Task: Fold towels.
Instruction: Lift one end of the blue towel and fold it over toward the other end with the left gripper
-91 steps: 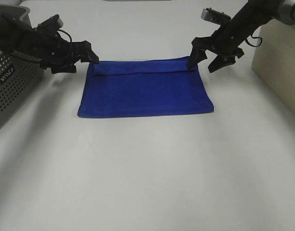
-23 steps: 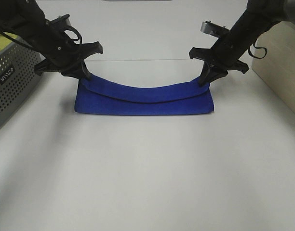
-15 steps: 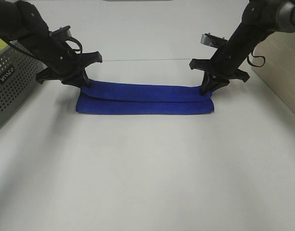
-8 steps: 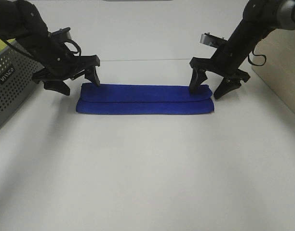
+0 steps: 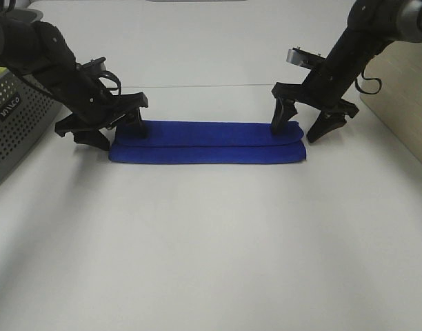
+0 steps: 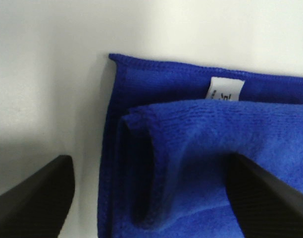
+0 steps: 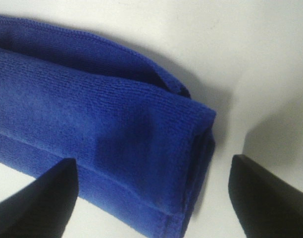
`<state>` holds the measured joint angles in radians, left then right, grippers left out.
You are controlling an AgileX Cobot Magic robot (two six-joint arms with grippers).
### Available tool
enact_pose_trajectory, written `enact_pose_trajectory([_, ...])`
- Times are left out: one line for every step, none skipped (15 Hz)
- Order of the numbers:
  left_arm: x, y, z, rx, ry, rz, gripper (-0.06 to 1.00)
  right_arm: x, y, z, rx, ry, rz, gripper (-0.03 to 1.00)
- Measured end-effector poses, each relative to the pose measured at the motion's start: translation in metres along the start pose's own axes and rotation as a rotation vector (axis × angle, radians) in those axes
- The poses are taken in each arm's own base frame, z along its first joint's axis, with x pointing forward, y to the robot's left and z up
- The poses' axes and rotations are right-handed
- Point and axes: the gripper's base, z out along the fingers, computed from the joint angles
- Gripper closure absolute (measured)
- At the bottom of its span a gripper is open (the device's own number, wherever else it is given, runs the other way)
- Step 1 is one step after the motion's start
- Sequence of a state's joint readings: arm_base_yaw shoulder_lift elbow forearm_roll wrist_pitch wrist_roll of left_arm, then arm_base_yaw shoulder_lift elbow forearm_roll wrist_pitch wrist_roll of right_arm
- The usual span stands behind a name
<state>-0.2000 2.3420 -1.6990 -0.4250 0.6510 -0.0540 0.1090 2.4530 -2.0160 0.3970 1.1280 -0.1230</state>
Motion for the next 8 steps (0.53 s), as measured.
enact_pose_trajectory([0.0004, 0.0003, 0.0013, 0.001, 0.002, -0.003, 0.29, 0.0, 0.0, 0.0, 0.0, 0.0, 0.0, 0.16])
enact_pose_trajectory([0.0005, 0.0003, 0.0017, 0.003, 0.003, -0.006, 0.37, 0.0, 0.0, 0.0, 0.0, 0.0, 0.0, 0.16])
enact_pose_trajectory([0.0007, 0.0005, 0.0021, 0.002, 0.004, -0.006, 0.47, 0.0, 0.0, 0.0, 0.0, 0.0, 0.0, 0.16])
enact_pose_trajectory([0.0007, 0.0005, 0.0021, 0.002, 0.004, -0.006, 0.47, 0.0, 0.0, 0.0, 0.0, 0.0, 0.0, 0.16])
enact_pose_trajectory([0.0006, 0.0005, 0.0021, 0.003, 0.003, 0.006, 0.68, 0.0, 0.0, 0.0, 0.0, 0.0, 0.0, 0.16])
enact_pose_trajectory([0.0006, 0.0005, 0.0021, 0.003, 0.003, 0.006, 0.68, 0.0, 0.0, 0.0, 0.0, 0.0, 0.0, 0.16])
enact_pose_trajectory([0.0005, 0.0014, 0.0021, -0.007, 0.002, 0.037, 0.87, 0.0, 0.0, 0.0, 0.0, 0.0, 0.0, 0.16])
enact_pose_trajectory([0.0005, 0.0014, 0.0021, -0.007, 0.002, 0.037, 0.87, 0.0, 0.0, 0.0, 0.0, 0.0, 0.0, 0.16])
